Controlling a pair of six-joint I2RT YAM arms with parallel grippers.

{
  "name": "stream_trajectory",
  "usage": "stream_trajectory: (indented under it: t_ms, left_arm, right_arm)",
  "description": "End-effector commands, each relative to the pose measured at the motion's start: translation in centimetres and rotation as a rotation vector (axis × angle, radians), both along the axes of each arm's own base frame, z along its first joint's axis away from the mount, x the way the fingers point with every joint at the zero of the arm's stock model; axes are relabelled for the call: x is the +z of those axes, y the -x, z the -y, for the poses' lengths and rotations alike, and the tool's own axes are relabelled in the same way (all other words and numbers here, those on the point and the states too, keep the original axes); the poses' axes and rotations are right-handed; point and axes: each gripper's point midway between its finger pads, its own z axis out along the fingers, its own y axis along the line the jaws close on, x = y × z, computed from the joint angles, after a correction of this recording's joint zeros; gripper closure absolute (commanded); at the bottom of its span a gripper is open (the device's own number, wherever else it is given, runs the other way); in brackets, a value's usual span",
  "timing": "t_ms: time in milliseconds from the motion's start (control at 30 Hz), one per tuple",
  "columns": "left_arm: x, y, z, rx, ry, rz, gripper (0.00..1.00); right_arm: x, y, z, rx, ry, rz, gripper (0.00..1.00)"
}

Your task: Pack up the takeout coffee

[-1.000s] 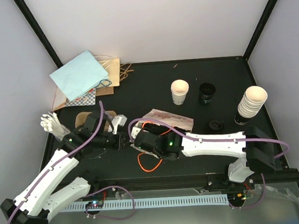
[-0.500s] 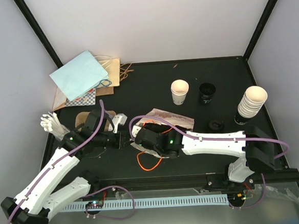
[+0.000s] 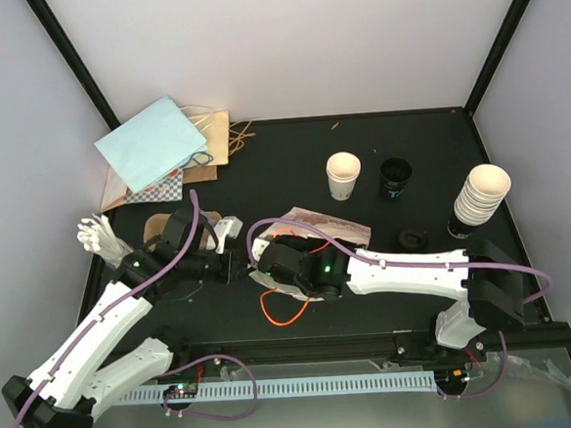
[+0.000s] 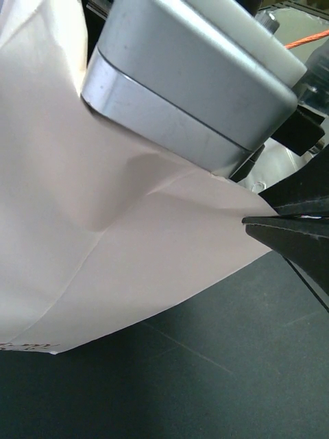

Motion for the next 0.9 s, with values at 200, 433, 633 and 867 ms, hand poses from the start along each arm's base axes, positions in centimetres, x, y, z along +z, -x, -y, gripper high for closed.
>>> stream_trajectory:
  t_ms: [200, 433, 633, 867]
  left_arm:
    - [1.2, 0.8, -0.3, 0.005, 0.005, -0.023, 0.99]
    - [1.3, 0.7, -0.2, 0.009, 0.009, -0.023, 0.99]
    - [1.4, 0.6, -0.2, 0.013, 0.008, -0.021, 0.98]
    - [1.5, 0.7, -0.3, 0.015, 0.012, -0.021, 0.98]
  right_arm:
    - [-2.4, -1.1, 3.8, -0.089, 0.140, -0.015, 0.54]
    - [-2.2, -1.0, 4.9, -0.132, 0.139, -0.008, 0.54]
    - [-1.7, -1.1, 5.7, -0.161, 0.136, 0.005, 0.55]
    - [-1.3, -1.1, 6.0, -0.162, 0.122, 0.015, 0.54]
